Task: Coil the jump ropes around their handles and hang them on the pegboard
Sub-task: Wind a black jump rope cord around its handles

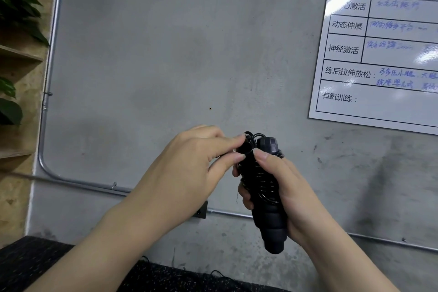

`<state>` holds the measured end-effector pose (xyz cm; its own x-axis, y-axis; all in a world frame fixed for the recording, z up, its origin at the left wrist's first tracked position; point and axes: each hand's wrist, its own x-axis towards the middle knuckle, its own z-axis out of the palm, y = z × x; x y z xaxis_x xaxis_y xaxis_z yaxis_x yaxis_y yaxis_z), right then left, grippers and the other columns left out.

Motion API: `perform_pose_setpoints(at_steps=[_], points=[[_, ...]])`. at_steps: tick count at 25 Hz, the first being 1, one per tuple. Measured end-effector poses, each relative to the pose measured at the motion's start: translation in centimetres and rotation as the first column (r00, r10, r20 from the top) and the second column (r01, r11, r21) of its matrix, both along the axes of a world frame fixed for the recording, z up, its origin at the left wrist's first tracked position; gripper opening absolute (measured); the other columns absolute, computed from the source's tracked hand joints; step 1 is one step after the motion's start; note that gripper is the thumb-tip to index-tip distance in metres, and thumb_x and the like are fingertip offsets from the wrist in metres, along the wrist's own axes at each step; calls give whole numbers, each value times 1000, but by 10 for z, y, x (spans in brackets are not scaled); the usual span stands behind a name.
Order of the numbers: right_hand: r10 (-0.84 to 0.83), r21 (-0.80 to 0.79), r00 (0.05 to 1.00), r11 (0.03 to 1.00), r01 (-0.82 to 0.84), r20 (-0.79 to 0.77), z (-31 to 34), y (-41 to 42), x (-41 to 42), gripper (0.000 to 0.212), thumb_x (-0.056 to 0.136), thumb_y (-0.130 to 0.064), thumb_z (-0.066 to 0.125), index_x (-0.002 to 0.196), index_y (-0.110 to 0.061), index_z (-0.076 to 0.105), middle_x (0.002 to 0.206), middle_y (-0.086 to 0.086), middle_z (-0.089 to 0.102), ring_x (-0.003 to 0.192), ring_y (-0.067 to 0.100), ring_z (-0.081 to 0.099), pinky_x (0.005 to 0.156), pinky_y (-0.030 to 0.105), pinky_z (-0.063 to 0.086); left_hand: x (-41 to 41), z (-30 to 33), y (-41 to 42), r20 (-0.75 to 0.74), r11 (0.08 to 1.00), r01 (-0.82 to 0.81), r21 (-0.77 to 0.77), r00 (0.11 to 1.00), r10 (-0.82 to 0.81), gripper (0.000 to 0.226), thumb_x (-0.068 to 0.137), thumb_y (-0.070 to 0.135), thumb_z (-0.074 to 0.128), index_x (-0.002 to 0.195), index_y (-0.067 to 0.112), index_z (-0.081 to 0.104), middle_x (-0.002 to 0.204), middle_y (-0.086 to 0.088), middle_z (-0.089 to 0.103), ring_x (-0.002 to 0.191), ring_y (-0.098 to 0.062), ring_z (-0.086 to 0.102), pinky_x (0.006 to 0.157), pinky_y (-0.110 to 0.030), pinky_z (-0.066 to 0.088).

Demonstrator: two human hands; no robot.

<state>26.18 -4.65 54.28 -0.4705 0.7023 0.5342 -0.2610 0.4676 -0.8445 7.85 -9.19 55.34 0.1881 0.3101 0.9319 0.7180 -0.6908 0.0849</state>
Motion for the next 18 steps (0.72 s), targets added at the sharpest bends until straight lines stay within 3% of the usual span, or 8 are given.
perform_pose_setpoints(at_steps=[5, 10, 18], points=[[18, -2, 1000, 1000, -18, 11, -1, 0, 3, 52, 78, -48, 68, 102, -3, 63, 91, 14, 63, 59, 23, 50, 50, 30, 43, 2, 2, -2, -33, 999, -27, 33, 999, 28, 36, 99, 44, 52, 122, 29, 76, 82, 11, 63, 80, -8, 57, 71, -22, 43], [53, -21, 998, 998, -53, 33, -5, 0, 1, 49, 77, -48, 67, 99, -4, 65, 87, 15, 62, 56, 23, 51, 49, 28, 43, -2, 6, -6, -82, 995, -32, 91, 996, 39, 33, 100, 38, 52, 97, 21, 81, 73, 10, 63, 75, -9, 57, 69, -21, 43], [107, -24, 994, 994, -107, 20, -7, 4, -3, 52, 80, -48, 66, 107, -3, 61, 93, 15, 61, 59, 24, 50, 51, 31, 42, -4, 7, -12, -27, 997, 26, 67, 999, -24, 17, 91, 30, 70, 103, 27, 81, 77, 17, 66, 82, -6, 63, 72, -21, 46]])
